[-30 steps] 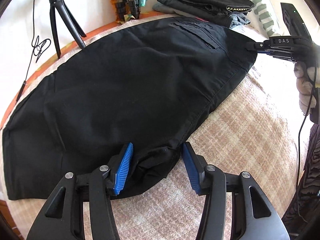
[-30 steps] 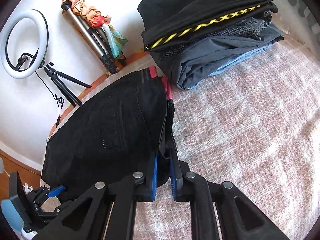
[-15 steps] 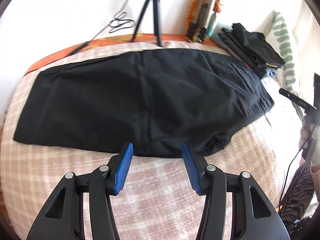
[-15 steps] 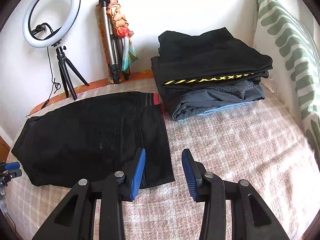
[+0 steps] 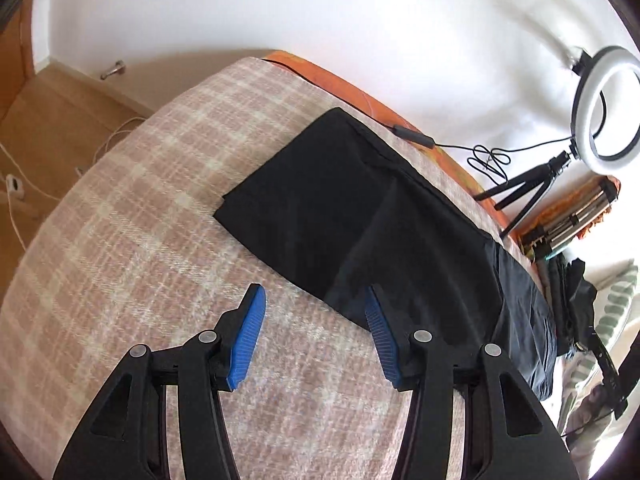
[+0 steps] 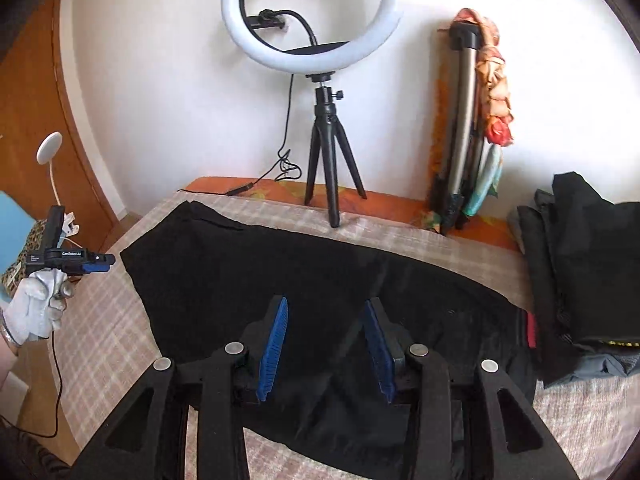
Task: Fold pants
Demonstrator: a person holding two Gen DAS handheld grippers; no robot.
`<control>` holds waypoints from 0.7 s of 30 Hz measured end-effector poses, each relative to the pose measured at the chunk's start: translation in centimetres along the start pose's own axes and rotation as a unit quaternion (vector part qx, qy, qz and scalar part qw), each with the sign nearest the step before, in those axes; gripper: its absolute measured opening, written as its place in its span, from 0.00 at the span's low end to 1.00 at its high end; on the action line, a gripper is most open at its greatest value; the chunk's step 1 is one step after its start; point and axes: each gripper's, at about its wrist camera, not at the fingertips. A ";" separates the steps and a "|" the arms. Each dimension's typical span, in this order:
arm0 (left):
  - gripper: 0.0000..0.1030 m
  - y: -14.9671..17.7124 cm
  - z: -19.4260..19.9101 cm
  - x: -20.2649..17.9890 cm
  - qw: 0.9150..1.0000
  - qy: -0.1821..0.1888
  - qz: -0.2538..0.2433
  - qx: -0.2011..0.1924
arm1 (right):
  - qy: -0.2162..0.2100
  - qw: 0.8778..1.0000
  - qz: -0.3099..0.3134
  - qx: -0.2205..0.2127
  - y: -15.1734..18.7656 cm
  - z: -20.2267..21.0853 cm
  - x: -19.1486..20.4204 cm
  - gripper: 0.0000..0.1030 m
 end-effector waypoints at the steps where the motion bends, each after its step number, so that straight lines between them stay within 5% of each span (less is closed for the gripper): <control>1: 0.49 -0.3 -0.1 0.4 1.000 0.000 0.006 -0.003 | -0.012 1.000 0.021 0.002 -1.0 -0.9 0.9 0.50; 6: 0.49 -1.3 -0.6 2.4 0.999 -0.005 0.035 -0.004 | -0.066 0.985 0.144 0.071 -6.5 -8.2 6.0 0.52; 12: 0.49 -1.6 -1.5 3.3 0.997 0.007 0.079 0.001 | -0.074 0.970 0.197 0.123 -11.8 -18.7 10.3 0.52; 20: 0.50 -2.0 -2.0 2.7 0.998 -0.006 0.055 -0.002 | -0.074 0.954 0.228 0.179 -12.1 -26.2 12.9 0.51; 21: 0.53 -2.0 -2.2 2.9 0.998 -0.007 0.057 -0.002 | -0.066 0.953 0.233 0.184 -11.9 -26.6 12.8 0.41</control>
Point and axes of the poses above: each gripper's, at about its wrist camera, not at the fingertips, and z roughly against the way its jaws point, x to its left, y to its underside, and after that the axes turned 7 degrees about x, right-handed
